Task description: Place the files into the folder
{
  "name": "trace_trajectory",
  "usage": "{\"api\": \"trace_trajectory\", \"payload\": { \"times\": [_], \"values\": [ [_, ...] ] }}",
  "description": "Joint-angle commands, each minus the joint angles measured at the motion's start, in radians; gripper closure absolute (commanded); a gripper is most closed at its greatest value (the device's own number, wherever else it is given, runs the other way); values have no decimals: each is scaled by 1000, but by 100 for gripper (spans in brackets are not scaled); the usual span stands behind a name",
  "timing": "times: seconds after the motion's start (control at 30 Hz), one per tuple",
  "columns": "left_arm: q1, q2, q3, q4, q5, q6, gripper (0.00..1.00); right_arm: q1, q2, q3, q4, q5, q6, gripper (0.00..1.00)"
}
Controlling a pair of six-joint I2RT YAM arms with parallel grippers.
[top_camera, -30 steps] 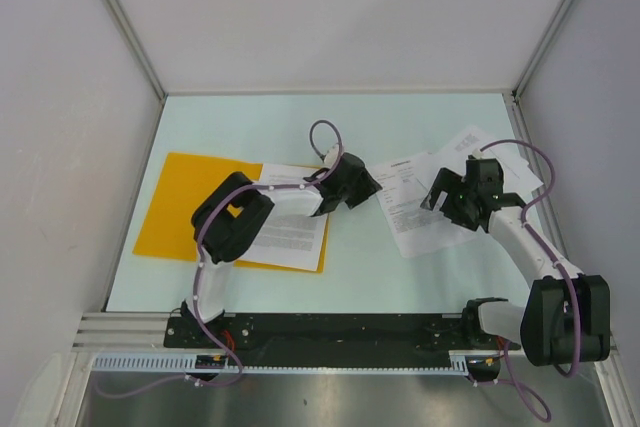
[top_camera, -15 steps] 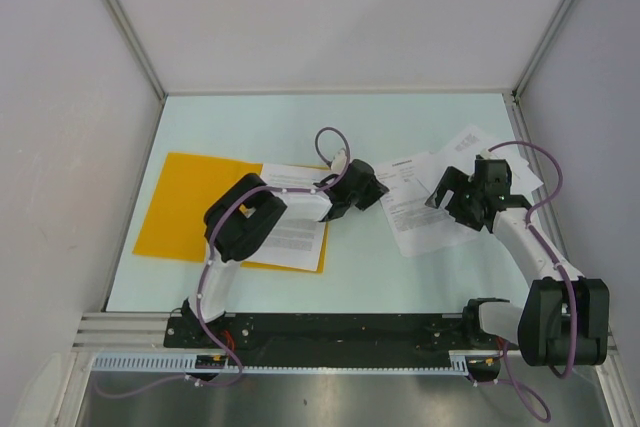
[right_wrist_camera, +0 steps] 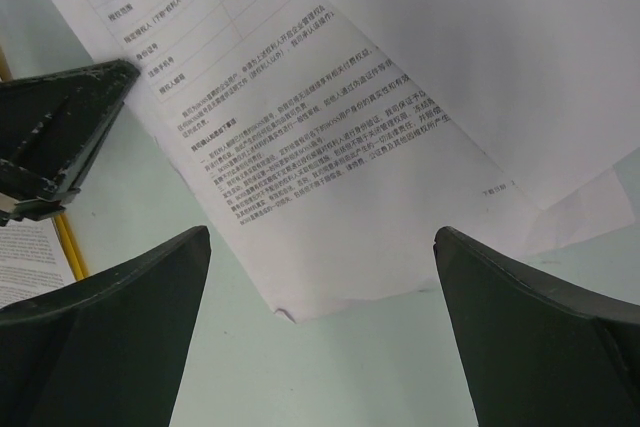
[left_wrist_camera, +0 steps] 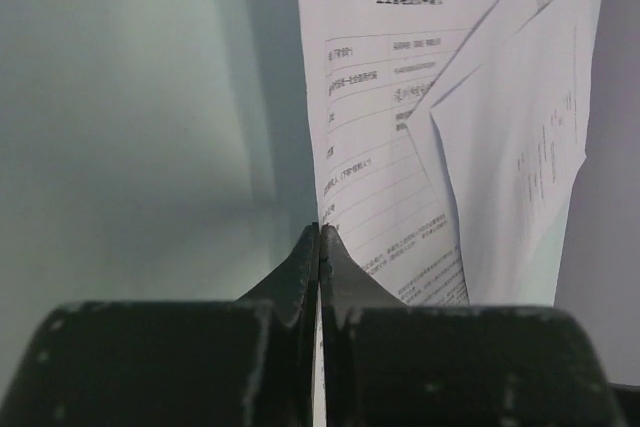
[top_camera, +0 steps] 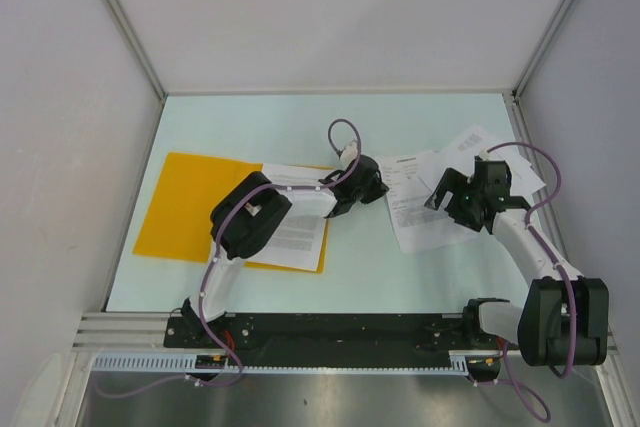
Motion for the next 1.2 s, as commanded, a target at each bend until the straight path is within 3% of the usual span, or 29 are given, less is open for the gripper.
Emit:
{"api": "trace_trajectory", "payload": {
  "times": [0.0, 0.2, 0.53, 0.97, 1.17],
  "values": [
    [15, -61, 90, -48, 73, 188, 100, -3, -30, -6, 21, 7, -26, 0],
    [57, -156, 172, -358, 305, 303, 100, -3, -59, -6, 26, 6, -23, 0],
    [150, -442, -18, -640, 384, 593, 100, 9, -71, -4, 27, -10, -11, 0],
    [331, -583, -161, -828, 407, 893, 100, 105, -47, -4, 44, 36, 23, 0],
    [406, -609, -212, -788, 382, 926, 100, 129, -41, -4, 46, 50, 31, 0]
  ]
}}
